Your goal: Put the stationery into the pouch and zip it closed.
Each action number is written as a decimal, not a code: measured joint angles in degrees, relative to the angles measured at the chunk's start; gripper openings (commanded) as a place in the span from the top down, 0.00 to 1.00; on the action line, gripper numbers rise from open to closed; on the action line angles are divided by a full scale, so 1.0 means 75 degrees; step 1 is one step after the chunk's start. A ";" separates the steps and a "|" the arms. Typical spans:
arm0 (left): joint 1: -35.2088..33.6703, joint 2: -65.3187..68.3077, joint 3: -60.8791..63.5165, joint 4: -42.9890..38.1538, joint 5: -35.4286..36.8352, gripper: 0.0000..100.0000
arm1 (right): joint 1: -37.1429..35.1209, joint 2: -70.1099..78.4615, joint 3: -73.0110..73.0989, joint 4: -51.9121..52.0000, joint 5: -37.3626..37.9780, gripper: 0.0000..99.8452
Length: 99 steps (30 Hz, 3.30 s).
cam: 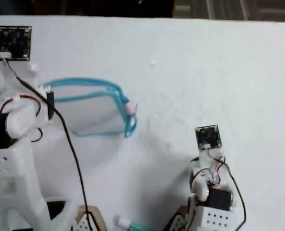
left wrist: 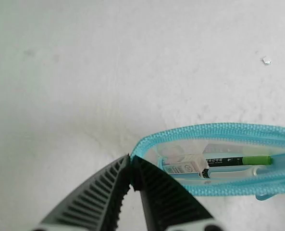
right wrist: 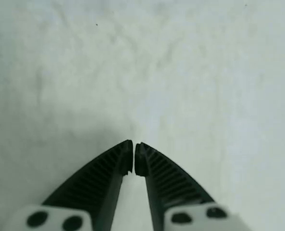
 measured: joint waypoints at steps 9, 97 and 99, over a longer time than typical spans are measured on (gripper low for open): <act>0.0000 0.0000 0.0000 0.0000 0.0000 0.98 | 0.0000 0.0000 0.0000 0.0000 0.0000 0.98; 0.0000 -0.0012 0.0457 -0.0164 0.0000 0.98 | -0.6388 1.1124 -0.6799 -0.1969 -0.9389 0.59; 0.0000 -0.0012 0.0457 -0.0164 0.0000 0.98 | -0.6400 1.1874 -0.7279 -0.1969 -0.9776 0.57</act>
